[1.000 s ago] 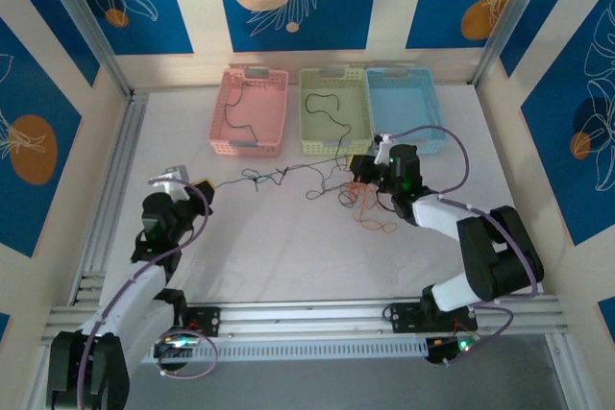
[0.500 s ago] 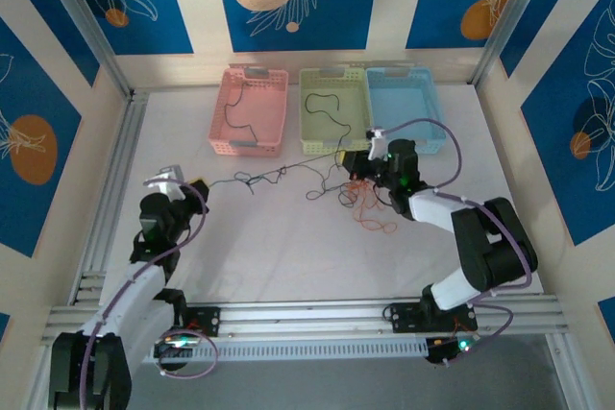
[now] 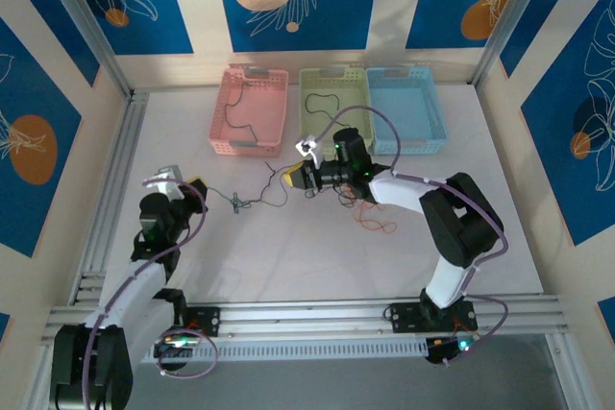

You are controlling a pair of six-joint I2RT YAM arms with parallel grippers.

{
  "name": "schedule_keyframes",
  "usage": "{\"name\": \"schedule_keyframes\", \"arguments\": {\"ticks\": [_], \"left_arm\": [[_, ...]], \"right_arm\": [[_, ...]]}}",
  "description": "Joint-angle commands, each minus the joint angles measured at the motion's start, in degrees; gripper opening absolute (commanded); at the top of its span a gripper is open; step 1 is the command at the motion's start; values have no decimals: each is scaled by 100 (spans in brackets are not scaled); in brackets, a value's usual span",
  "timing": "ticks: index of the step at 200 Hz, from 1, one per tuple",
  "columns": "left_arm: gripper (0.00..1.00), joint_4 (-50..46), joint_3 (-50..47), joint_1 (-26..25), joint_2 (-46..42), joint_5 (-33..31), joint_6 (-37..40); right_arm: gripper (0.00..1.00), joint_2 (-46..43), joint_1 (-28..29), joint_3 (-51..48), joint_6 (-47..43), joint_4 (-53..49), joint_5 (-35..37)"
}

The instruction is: Untangle the cables

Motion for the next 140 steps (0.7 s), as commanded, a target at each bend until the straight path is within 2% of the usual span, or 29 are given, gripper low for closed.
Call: {"name": "schedule_keyframes", "arguments": {"ticks": [1, 8, 30, 48, 69, 97, 140], "left_arm": [[0, 245, -70, 62, -21, 89, 72], [0, 248, -71, 61, -27, 89, 76], [0, 311, -100, 61, -39, 156, 76], [0, 469, -149, 61, -55, 284, 73], [0, 652, -208, 66, -82, 426, 83], [0, 994, -305, 62, -100, 667, 82], [0, 2620, -676, 46, 252, 1368, -2]], "right_arm": [[0, 94, 22, 219, -495, -695, -590], [0, 91, 22, 231, -514, -737, -616], [29, 27, -4, 161, -374, -601, -328], [41, -149, -71, -88, -183, -182, -54], [43, -303, -197, -353, 68, 344, -77], [44, -289, -174, -315, -33, 316, -180], [43, 1, 444, -501, -1613, 593, 350]]}}
